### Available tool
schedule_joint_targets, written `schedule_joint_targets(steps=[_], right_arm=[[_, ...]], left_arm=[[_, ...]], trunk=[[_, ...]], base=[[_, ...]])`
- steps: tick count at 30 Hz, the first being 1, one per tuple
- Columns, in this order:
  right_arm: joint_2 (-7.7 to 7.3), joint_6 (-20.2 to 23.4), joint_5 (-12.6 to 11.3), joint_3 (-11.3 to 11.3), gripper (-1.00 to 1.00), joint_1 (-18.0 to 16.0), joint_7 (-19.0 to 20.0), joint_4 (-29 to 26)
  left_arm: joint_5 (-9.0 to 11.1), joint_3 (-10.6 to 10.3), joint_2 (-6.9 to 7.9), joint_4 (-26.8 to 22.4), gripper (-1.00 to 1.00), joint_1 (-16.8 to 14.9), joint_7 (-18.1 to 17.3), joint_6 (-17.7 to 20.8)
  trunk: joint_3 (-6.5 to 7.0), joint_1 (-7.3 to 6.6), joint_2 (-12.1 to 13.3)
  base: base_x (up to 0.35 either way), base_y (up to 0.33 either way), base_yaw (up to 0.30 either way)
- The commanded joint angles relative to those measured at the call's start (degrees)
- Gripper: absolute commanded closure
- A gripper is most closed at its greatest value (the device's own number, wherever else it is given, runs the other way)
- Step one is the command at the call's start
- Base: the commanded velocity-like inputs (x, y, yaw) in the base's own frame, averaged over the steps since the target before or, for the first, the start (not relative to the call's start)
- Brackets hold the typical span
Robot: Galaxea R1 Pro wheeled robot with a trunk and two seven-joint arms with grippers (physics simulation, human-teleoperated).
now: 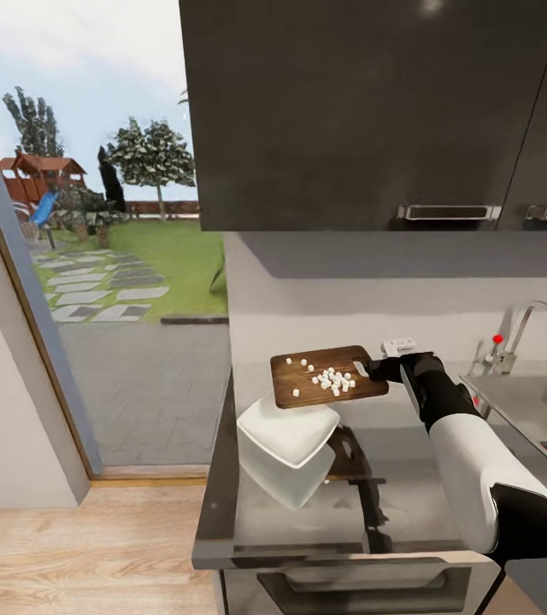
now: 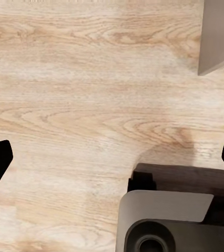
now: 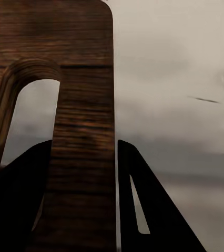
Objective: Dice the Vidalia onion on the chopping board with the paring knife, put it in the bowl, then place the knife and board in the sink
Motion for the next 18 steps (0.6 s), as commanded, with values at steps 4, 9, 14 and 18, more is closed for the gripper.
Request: schedule_joint_targets(steps=[4,9,14,18], right_arm=[[0.10,0.17,0.62,-0.19,1.00,-0.04,0.48,-0.03],[0.12,0.17,0.63,-0.18,1.00,-0.04,0.48,0.00],[0.27,0.19,0.69,-0.18,1.00,-0.04,0.48,0.07],[0.75,0.25,0.71,-0.11,1.00,-0.04,-0.82,0.52]], left_arm=[[0.36,-0.20,-0.08,0.23,-1.00,-0.12,0.04,-0.46],[0.36,-0.20,-0.13,0.20,-1.00,-0.12,0.04,-0.46],[0.36,-0.20,-0.18,0.19,-1.00,-0.12,0.04,-0.46],[0.36,-0.20,-0.19,0.20,-1.00,-0.12,0.04,-0.46]], trunk=[[0.28,0.01,-0.06],[0.73,0.01,-0.06],[1.14,0.01,-0.06],[1.18,0.01,-0.06]], base=[[0.000,0.000,0.000],[0.000,0.000,0.000],[0.000,0.000,0.000],[0.000,0.000,0.000]])
